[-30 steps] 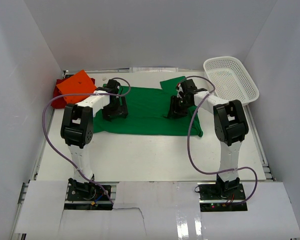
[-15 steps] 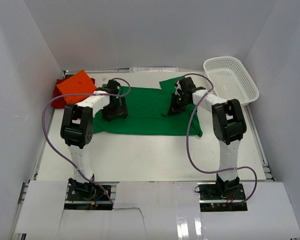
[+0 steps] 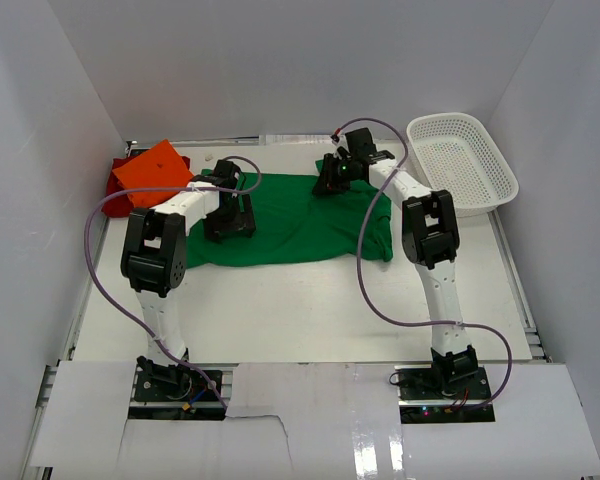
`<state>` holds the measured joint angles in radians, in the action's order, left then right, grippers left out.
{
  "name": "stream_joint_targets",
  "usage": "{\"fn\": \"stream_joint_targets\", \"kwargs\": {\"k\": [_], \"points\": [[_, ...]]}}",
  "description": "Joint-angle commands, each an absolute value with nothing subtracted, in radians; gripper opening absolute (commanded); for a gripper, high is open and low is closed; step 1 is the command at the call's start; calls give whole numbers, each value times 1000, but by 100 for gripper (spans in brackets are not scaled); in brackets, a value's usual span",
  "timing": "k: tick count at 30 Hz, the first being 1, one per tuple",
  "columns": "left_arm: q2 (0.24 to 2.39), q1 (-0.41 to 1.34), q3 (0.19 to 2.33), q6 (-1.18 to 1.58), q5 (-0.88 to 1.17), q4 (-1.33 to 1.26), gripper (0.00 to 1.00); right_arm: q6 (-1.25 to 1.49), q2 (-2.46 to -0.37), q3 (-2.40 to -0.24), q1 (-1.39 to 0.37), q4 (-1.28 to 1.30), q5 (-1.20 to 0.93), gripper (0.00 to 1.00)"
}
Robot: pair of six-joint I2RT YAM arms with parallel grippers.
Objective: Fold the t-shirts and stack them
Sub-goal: Fold the flattened tshirt in 1/3 of the way
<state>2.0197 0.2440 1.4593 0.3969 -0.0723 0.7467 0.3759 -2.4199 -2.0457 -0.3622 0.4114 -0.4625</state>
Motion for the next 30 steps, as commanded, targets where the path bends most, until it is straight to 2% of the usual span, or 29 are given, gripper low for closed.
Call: {"fn": "stream_joint_targets", "kwargs": {"k": [1, 2, 3, 6, 20, 24, 30], "points": [[2051, 232, 1399, 397, -66, 798, 98, 394, -2471, -2155, -364, 407, -538, 49], [2051, 232, 1397, 394, -64, 798, 98, 388, -2474, -2155, -362, 405, -514, 59], [2051, 232, 1397, 396, -63, 798, 98, 379, -2461, -2149, -362, 402, -499, 65], [2048, 232, 1397, 393, -63, 798, 98, 344, -2390, -2065, -360, 362, -459, 67], [2092, 212, 1542, 405, -138, 850, 98, 184, -1899, -1612, -344, 379, -338, 66], [2103, 210, 1555, 405, -143, 853, 98, 173, -1849, -1469, -345, 508, -301, 61], [2118, 210, 1559, 408, -156, 856, 98, 176, -1743, -1261, -351, 502, -155, 60]]}}
